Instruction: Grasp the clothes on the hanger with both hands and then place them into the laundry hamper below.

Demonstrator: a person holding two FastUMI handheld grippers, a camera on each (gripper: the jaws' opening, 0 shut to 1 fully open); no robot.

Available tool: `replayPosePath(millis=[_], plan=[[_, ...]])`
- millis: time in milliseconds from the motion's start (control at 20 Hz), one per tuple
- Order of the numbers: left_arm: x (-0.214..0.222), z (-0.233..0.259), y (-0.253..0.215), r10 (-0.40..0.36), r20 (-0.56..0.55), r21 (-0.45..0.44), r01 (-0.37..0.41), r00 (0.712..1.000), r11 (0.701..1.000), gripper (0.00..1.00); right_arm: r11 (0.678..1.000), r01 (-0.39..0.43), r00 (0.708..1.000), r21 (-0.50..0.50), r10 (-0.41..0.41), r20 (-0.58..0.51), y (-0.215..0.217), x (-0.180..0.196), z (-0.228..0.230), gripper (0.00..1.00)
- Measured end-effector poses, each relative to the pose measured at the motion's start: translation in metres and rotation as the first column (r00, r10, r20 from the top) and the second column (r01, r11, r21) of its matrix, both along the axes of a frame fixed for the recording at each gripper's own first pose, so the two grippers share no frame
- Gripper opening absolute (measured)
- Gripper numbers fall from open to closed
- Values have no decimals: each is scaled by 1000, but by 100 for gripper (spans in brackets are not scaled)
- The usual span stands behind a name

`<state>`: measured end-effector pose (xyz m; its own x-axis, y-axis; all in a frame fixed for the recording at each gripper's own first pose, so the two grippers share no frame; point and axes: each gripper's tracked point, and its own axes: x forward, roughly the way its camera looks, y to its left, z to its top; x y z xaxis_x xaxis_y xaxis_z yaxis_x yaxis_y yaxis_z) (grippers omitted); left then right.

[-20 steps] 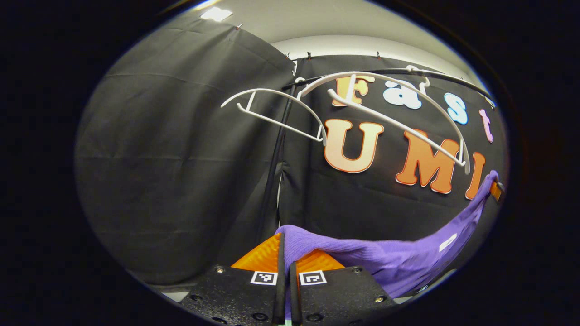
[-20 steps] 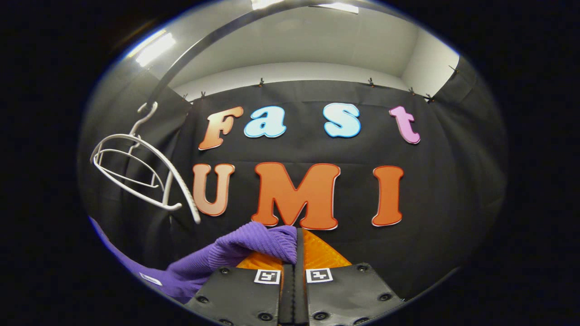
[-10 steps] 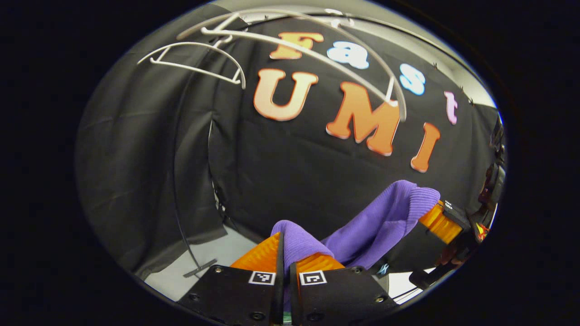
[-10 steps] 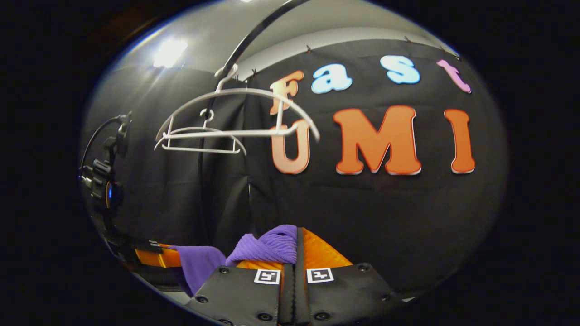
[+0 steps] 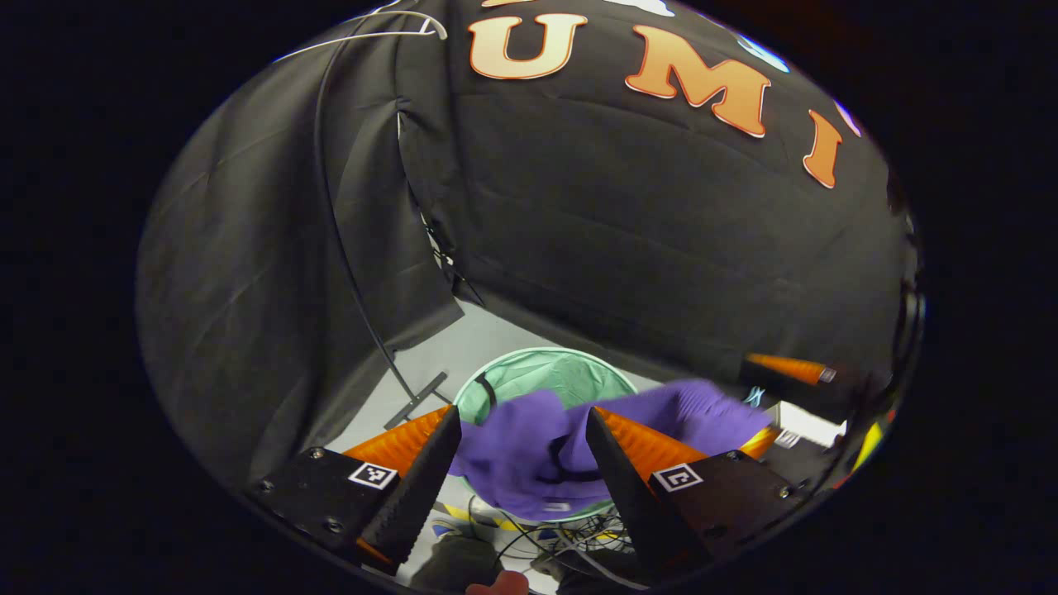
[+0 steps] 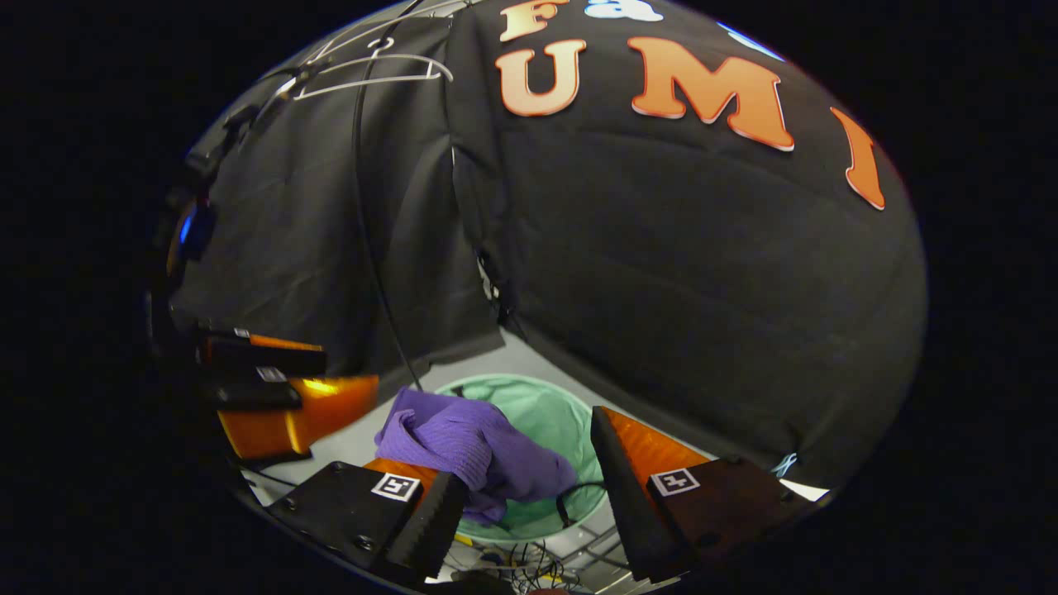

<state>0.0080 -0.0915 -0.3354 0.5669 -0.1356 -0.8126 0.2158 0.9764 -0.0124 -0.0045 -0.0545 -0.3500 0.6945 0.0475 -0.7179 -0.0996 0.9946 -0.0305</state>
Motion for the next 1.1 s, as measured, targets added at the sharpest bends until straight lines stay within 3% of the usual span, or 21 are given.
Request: replayPosePath(millis=[50, 100, 250, 300, 350, 450, 500, 550, 600, 700, 800, 850, 900, 1000, 1100], plan=[[2, 2, -1, -1, 8, -24, 1, 1000, 1000, 98, 1000, -7, 998, 2, 7, -57, 0, -12, -18, 81], [3, 5, -2, -4, 20, -34, 5, 1000, 999, 98, 1000, 0, 995, 21, 2, -98, 0, -20, -32, 87], [0, 19, 6, 24, 65, -34, -21, 998, 999, 98, 984, 82, 980, 159, -51, -192, 9, -37, -46, 87], [-2, 32, 12, 46, 87, -50, -41, 995, 998, 98, 979, 101, 983, 175, -70, -172, 6, -32, -43, 82], [-3, 43, 17, 67, 113, -71, -59, 991, 996, 98, 980, 106, 988, 166, -86, -125, 0, -25, -37, 87], [-3, 72, 21, 98, 172, -101, -81, 980, 992, 97, 983, 113, 993, 145, -110, -32, -8, -13, -14, 87], [-1, 88, 24, 111, 217, -110, -88, 970, 990, 98, 982, 117, 992, 148, -121, 20, -10, -6, 2, 82], [-2, 105, 29, 128, 258, -117, -100, 958, 988, 98, 982, 113, 990, 153, -125, 71, -11, 2, 22, 82], [0, 126, 33, 144, 303, -133, -108, 942, 985, 97, 983, 103, 984, 153, -123, 125, -14, 7, 43, 91], [12, 168, 38, 165, 400, -162, -107, 902, 981, 97, 987, 89, 964, 132, -118, 239, -18, 17, 83, 91], [17, 210, 40, 177, 490, -172, -105, 853, 980, 96, 985, 75, 927, 158, -127, 353, -18, 18, 140, 92], [20, 237, 45, 192, 549, -183, -107, 813, 977, 96, 981, 66, 901, 183, -138, 411, -16, 21, 167, 92], [18, 261, 43, 204, 599, -193, -107, 775, 975, 96, 979, 63, 867, 195, -150, 475, -19, 24, 194, 100], [23, 303, 45, 213, 673, -201, -103, 709, 974, 95, 984, 69, 788, 167, -156, 596, -29, 25, 246, 99], [10, 319, 48, 208, 717, -190, -101, 665, 977, 91, 988, 82, 726, 132, -150, 671, -36, 22, 290, 100]])
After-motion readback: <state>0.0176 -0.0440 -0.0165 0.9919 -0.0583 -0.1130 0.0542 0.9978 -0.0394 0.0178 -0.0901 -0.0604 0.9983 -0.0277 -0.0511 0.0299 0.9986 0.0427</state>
